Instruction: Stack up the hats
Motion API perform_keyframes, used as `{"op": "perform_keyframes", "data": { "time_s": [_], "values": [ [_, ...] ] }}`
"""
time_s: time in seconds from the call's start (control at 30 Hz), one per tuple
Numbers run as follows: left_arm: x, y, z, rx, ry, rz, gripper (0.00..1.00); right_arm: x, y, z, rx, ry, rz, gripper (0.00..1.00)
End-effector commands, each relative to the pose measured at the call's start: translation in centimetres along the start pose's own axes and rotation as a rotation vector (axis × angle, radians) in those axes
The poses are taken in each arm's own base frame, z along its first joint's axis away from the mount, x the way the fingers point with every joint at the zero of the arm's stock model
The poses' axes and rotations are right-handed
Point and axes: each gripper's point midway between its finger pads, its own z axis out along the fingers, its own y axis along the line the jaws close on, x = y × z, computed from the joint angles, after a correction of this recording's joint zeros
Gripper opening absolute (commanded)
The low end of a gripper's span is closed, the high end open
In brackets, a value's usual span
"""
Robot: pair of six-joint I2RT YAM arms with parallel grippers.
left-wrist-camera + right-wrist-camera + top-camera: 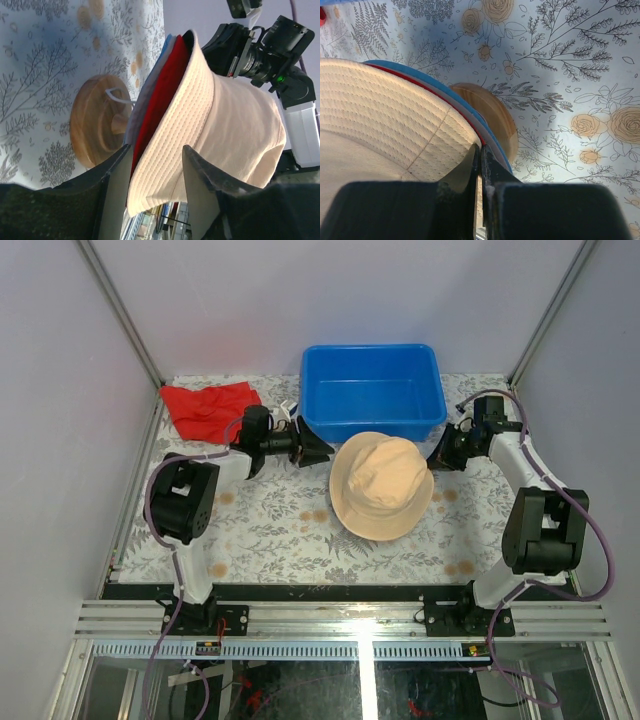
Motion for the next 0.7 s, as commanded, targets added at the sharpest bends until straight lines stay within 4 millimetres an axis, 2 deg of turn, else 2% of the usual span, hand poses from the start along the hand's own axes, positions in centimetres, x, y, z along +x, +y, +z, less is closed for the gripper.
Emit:
{"op": "perform_keyframes", "data": {
  "time_s": [0.0, 0.33, 0.37, 0.67],
  "values": [
    [-1.5, -2.5, 1.0, 0.104, 0.015, 0.093, 0.44, -1.2, 0.2, -0.1, 0.015, -0.021, -0.033, 0.02],
    [-1.8, -2.4, 2.9, 0.128, 0.076, 0.081, 0.47, -1.8, 0.6, 0.0, 0.004, -0.031, -0.026, 0.02],
    [-1.8, -2.5, 3.0, 0.132, 0.079, 0.081, 0.47, -1.7, 0.3, 0.4, 0.009, -0.015, -0.017, 0.02],
    [-0.1, -2.9, 4.1, 0.162, 0.139, 0.076, 0.44, -1.4, -0.2, 1.0, 0.016, -0.002, -0.005, 0.02]
  ]
}}
